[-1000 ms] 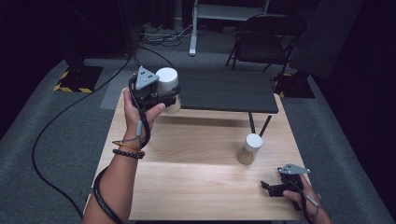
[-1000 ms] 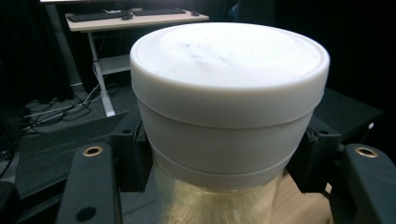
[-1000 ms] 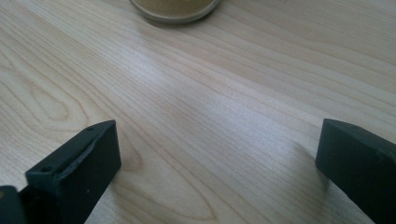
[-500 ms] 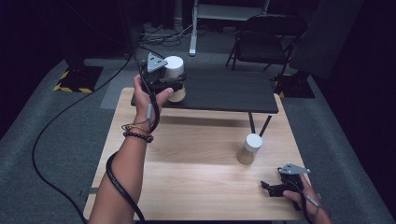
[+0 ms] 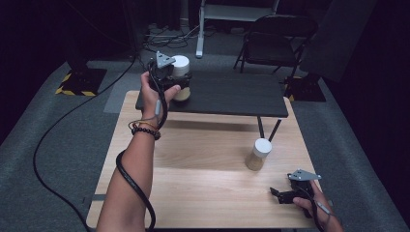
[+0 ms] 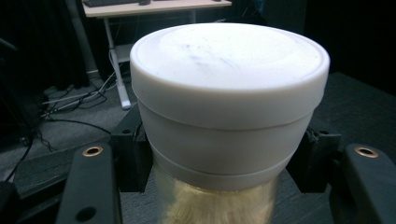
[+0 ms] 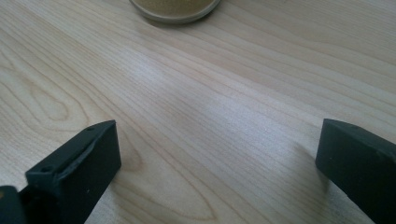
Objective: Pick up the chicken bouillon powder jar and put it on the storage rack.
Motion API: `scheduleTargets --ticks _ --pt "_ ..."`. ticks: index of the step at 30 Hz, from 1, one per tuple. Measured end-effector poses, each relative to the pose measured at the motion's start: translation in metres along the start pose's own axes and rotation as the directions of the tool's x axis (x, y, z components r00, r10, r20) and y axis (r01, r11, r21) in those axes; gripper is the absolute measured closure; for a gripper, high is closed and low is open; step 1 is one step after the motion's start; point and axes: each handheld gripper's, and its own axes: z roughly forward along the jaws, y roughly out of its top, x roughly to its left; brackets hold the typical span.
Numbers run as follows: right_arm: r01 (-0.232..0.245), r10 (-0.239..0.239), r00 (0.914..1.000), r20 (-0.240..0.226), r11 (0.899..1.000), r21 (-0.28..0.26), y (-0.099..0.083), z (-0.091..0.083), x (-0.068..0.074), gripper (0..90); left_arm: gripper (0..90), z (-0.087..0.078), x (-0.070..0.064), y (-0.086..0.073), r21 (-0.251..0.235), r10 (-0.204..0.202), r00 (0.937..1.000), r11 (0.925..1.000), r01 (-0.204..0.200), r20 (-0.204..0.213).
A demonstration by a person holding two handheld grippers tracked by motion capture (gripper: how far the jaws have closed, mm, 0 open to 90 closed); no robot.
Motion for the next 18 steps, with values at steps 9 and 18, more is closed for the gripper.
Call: scheduleTargets --ticks 9,18 --pt "0.0 0.0 1.0 0.0 1.0 0.0 0.0 0.0 0.0 0.0 35.3 0.0062 0.0031 -0.003 0.002 0.002 1.0 1.0 -0.002 0.004" --pt "0.0 0.0 1.0 0.0 1.0 0.0 0.0 0.0 0.0 0.0 34.5 0.0085 0.0082 -0.0028 0.006 -0.013 0.9995 0.9999 0.013 0.029"
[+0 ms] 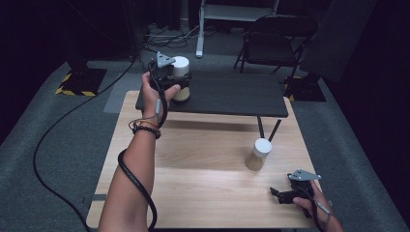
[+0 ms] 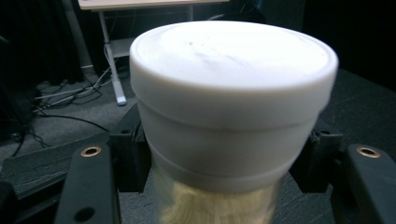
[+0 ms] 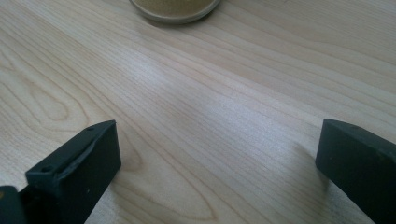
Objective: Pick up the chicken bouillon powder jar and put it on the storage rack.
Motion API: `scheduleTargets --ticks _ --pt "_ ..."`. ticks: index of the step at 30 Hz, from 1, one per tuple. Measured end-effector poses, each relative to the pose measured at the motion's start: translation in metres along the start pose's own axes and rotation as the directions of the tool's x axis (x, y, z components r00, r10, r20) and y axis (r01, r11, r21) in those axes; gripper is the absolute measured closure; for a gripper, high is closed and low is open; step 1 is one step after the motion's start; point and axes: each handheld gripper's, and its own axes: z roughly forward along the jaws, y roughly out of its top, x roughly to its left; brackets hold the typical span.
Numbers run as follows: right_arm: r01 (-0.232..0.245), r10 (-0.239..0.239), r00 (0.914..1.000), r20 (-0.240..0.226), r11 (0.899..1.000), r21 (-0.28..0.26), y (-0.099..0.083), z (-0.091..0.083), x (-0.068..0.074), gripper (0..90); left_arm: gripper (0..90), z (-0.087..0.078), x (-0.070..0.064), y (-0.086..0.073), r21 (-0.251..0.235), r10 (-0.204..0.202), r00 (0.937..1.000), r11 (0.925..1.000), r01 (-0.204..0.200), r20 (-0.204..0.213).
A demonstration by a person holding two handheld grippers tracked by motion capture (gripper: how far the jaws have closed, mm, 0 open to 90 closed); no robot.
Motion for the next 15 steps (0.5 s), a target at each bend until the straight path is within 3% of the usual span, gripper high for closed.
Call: scheduleTargets --ticks 4,7,15 --pt "0.0 0.0 1.0 0.0 1.0 0.0 0.0 0.0 0.0 0.0 33.3 0.0023 -0.0068 -0.0005 0.004 0.03 0.9995 0.9995 -0.03 -0.009" --pt "0.0 0.0 1.0 0.0 1.0 0.0 0.0 0.0 0.0 0.0 33.2 0.0025 -0.0046 -0.002 -0.003 0.013 0.9999 0.9999 -0.013 -0.004" --pt "0.0 0.0 1.0 0.0 1.0 0.0 0.0 0.0 0.0 0.0 30.7 0.0037 -0.0055 -0.0033 0.001 0.015 0.9998 0.9999 -0.015 -0.015"
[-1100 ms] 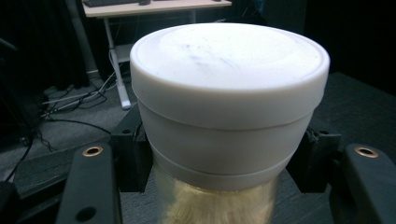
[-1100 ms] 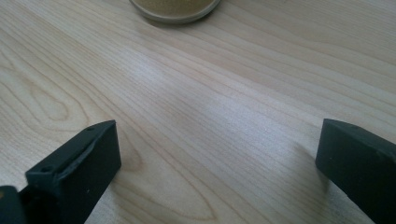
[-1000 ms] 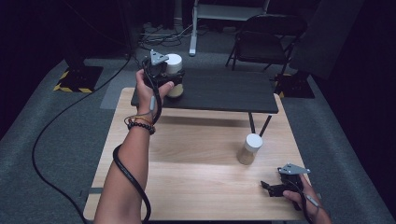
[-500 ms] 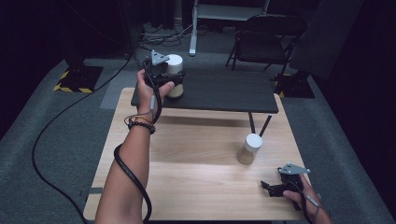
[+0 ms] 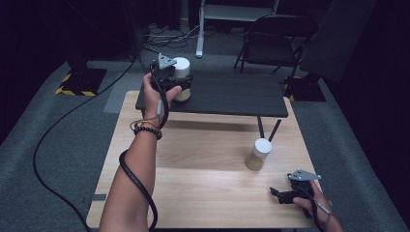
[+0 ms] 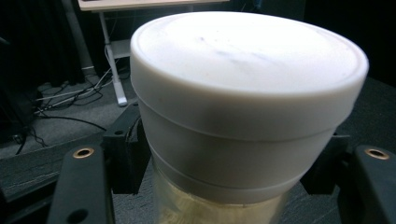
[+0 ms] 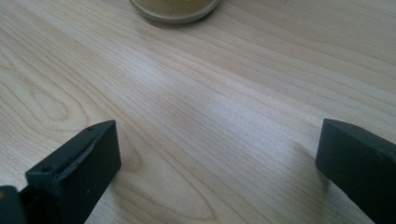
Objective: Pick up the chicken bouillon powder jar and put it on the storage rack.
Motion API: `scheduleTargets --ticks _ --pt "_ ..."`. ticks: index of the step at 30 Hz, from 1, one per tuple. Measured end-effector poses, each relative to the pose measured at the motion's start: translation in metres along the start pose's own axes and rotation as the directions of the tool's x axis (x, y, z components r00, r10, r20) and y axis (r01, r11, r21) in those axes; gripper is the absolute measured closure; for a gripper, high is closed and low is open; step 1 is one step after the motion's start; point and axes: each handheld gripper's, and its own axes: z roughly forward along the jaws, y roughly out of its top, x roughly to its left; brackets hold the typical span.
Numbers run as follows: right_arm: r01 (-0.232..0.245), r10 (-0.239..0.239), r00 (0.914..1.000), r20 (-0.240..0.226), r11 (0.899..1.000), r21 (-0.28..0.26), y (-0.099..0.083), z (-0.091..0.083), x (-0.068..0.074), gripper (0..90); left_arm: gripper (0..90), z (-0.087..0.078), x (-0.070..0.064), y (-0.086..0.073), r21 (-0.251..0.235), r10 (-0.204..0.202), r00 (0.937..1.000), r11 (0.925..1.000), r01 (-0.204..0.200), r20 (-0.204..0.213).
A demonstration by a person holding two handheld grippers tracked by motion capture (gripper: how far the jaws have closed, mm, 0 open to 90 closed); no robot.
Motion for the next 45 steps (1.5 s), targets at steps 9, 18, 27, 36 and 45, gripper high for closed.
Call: scheduleTargets --ticks 9,18,27,36,45 --pt "0.0 0.0 1.0 0.0 1.0 0.0 0.0 0.0 0.0 0.0 20.6 0.0 0.0 0.002 0.015 0.006 0.9998 0.9999 -0.005 -0.019" --pt "0.0 0.0 1.0 0.0 1.0 0.0 0.0 0.0 0.0 0.0 4.2 -0.001 0.001 -0.004 -0.018 -0.014 0.9989 0.9998 0.013 -0.045" --pt "0.0 0.0 1.0 0.0 1.0 0.0 0.0 0.0 0.0 0.0 1.6 -0.003 0.001 -0.004 -0.014 -0.009 0.9985 0.9999 0.009 -0.054" --pt "0.0 0.0 1.0 0.0 1.0 0.0 0.0 0.0 0.0 0.0 1.3 -0.011 -0.007 0.0 -0.04 0.041 0.9963 0.9982 -0.044 -0.075" --pt "0.0 0.0 1.0 0.0 1.0 0.0 0.0 0.0 0.0 0.0 1.3 -0.025 -0.017 -0.006 -0.057 0.129 0.9869 0.9892 -0.135 -0.097"
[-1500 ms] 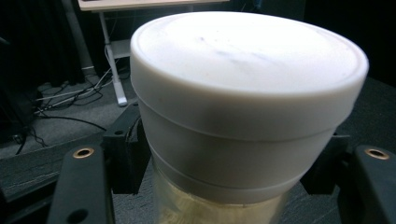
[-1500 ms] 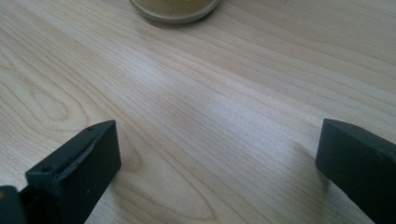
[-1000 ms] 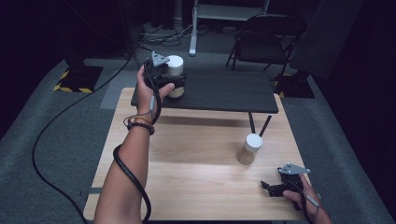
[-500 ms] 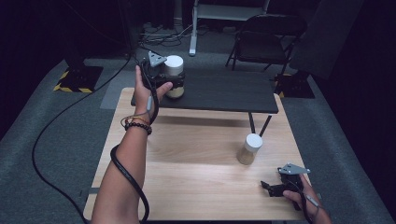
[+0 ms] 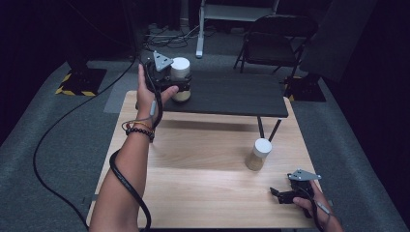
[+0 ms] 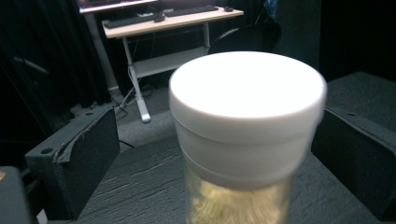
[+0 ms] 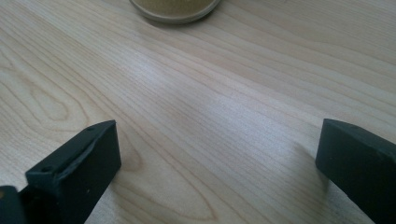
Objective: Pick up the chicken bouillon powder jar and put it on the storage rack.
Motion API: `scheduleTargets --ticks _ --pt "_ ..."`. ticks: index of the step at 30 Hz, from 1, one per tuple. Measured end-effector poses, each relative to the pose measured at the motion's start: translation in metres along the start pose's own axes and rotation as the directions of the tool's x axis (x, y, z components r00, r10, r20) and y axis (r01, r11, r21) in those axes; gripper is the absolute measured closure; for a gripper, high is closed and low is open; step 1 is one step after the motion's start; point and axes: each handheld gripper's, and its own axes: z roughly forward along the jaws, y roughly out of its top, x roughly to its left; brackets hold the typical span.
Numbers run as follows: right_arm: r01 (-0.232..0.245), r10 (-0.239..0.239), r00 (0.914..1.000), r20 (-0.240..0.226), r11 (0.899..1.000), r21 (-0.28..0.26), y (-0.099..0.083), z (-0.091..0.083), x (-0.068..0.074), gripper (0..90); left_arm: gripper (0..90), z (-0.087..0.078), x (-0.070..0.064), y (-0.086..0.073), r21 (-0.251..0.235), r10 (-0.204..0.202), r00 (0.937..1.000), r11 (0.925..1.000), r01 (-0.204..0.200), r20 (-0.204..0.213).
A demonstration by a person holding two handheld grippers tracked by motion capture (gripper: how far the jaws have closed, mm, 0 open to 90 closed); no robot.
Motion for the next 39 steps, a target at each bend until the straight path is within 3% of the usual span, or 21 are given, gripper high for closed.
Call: scheduleTargets --ticks 5,9,13,24,35,39 --pt "0.0 0.0 1.0 0.0 1.0 0.0 0.0 0.0 0.0 0.0 1.4 -0.011 -0.009 -0.006 -0.03 0.084 0.9964 0.996 -0.084 -0.014" --pt "0.0 0.0 1.0 0.0 1.0 0.0 0.0 0.0 0.0 0.0 1.4 -0.019 -0.016 -0.006 -0.028 0.163 0.9865 0.9862 -0.163 -0.018" --pt "0.0 0.0 1.0 0.0 1.0 0.0 0.0 0.0 0.0 0.0 1.4 -0.028 -0.018 -0.01 -0.04 0.183 0.983 0.9823 -0.183 -0.005" --pt "0.001 -0.001 1.0 0.0 1.0 0.0 0.0 0.0 0.0 0.0 1.2 -0.048 -0.033 -0.034 -0.043 0.264 0.9644 0.9637 -0.264 0.01" --pt "0.001 -0.001 1.0 0.0 1.0 0.0 0.0 0.0 0.0 0.0 1.2 -0.064 -0.047 -0.063 -0.015 0.346 0.9378 0.9383 -0.345 0.031" --pt "0.001 -0.001 1.0 0.0 1.0 0.0 0.0 0.0 0.0 0.0 1.2 -0.067 -0.048 -0.074 0.011 0.361 0.9319 0.9324 -0.361 0.04"
